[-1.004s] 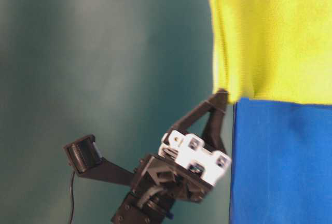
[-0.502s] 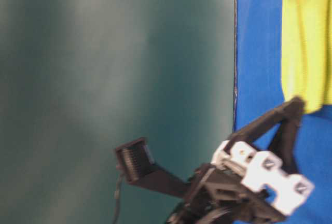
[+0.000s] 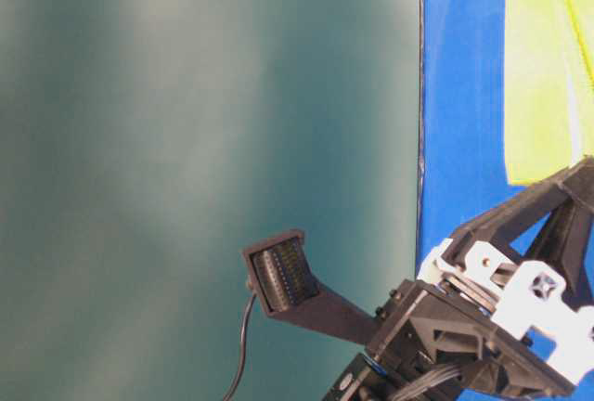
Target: Fold a vertical towel.
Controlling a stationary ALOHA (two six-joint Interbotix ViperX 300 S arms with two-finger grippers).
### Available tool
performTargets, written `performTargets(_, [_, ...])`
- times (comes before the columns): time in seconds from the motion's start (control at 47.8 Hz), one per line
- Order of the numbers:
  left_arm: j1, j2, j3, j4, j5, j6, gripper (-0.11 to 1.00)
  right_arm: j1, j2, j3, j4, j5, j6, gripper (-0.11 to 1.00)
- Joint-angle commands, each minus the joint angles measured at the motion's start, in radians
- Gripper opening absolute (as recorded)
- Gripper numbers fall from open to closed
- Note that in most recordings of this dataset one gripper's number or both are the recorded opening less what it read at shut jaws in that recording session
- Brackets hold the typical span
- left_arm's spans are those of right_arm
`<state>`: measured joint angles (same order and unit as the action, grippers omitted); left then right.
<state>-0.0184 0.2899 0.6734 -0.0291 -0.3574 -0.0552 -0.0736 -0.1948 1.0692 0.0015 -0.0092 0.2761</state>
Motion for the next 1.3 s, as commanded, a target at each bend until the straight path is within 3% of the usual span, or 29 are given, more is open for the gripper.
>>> performTargets(0.0, [-0.009, -0.012, -0.015, -0.002, -0.003, 0.003, 0.04, 0.006, -0.005, -0.012, 0.003, 0.0, 0.006, 0.06])
performTargets(0.23, [-0.009, -0.014, -0.017, -0.002, -0.003, 0.003, 0.05, 0.041, -0.005, -0.015, 0.003, 0.002, 0.014, 0.06])
performTargets(0.293, [-0.011, -0.018, -0.018, -0.002, -0.003, 0.003, 0.14, 0.058, -0.005, -0.017, 0.003, 0.002, 0.014, 0.08])
performTargets(0.46, [-0.034, -0.057, -0.011, -0.002, 0.008, 0.003, 0.58, 0.11, -0.005, -0.031, 0.003, 0.015, 0.014, 0.56])
performTargets(0.523, [-0.051, -0.078, -0.005, -0.002, 0.017, 0.003, 0.67, 0.137, -0.006, -0.04, 0.003, 0.026, 0.014, 0.64])
performTargets(0.69, [-0.094, -0.138, 0.017, -0.002, 0.064, 0.006, 0.67, 0.184, -0.018, -0.061, 0.003, 0.072, 0.025, 0.53])
performTargets(0.983, [-0.12, -0.373, 0.051, -0.002, 0.209, 0.02, 0.66, 0.195, -0.172, -0.117, -0.009, 0.179, 0.029, 0.53])
performTargets(1.276, [-0.106, -0.606, 0.101, -0.002, 0.238, 0.028, 0.66, 0.19, -0.445, -0.155, -0.095, 0.23, 0.021, 0.53])
